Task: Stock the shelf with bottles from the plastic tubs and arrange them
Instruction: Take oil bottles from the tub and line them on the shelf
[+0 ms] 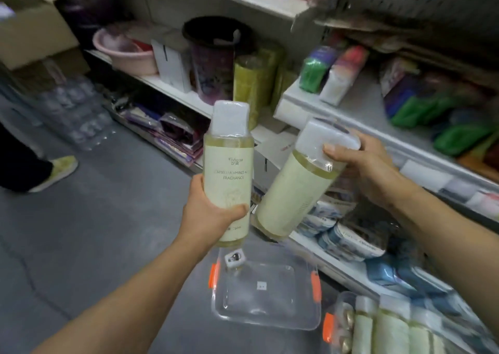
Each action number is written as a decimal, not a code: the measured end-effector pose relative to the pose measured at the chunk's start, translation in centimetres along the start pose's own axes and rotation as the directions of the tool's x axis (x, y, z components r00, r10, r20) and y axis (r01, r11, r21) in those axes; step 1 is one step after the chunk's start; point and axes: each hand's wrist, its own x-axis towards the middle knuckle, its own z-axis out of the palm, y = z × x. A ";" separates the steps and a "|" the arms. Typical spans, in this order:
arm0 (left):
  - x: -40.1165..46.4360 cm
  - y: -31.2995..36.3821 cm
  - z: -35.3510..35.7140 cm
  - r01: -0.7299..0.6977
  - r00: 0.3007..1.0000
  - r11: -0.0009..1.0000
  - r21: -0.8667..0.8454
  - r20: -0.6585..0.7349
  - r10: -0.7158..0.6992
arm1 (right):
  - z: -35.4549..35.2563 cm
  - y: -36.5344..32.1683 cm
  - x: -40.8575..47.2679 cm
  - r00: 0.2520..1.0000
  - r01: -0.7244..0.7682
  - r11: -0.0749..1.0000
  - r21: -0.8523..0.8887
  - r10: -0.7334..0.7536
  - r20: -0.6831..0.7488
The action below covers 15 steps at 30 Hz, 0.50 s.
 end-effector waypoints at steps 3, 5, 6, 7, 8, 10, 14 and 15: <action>-0.9 4.2 -1.1 -0.042 0.999 0.999 -0.007 0.015 0.042 | -0.5 -5.3 -1.4 0.999 0.039 0.994 0.100 -0.039 0.002; -1.7 6.9 -1.7 -0.082 0.996 0.996 -0.023 0.024 0.083 | -1.0 -8.6 -2.4 0.998 0.064 0.986 0.155 -0.067 0.015; -2.0 8.2 -1.9 -0.108 0.994 0.994 -0.030 0.027 0.109 | -1.4 -10.2 -3.0 0.996 0.079 0.982 0.170 -0.085 0.029; -2.4 9.6 -2.2 -0.136 0.990 0.990 -0.034 0.034 0.137 | -1.7 -11.8 -3.7 0.995 0.089 0.979 0.184 -0.097 0.033; -2.8 11.0 -2.4 -0.163 0.985 0.986 -0.032 0.045 0.164 | -2.1 -13.3 -4.3 0.994 0.098 0.975 0.199 -0.106 0.031; -3.5 13.7 -2.8 -0.207 0.975 0.978 -0.037 0.071 0.210 | -2.9 -16.0 -5.5 0.991 0.120 0.965 0.233 -0.129 0.027; -5.0 18.9 -3.4 -0.280 0.949 0.957 -0.078 0.127 0.289 | -4.1 -21.3 -7.9 0.992 0.122 0.930 0.348 -0.102 -0.075; -5.4 20.2 -3.5 -0.299 0.941 0.951 -0.081 0.138 0.308 | -4.3 -22.7 -8.6 0.988 0.132 0.918 0.373 -0.093 -0.121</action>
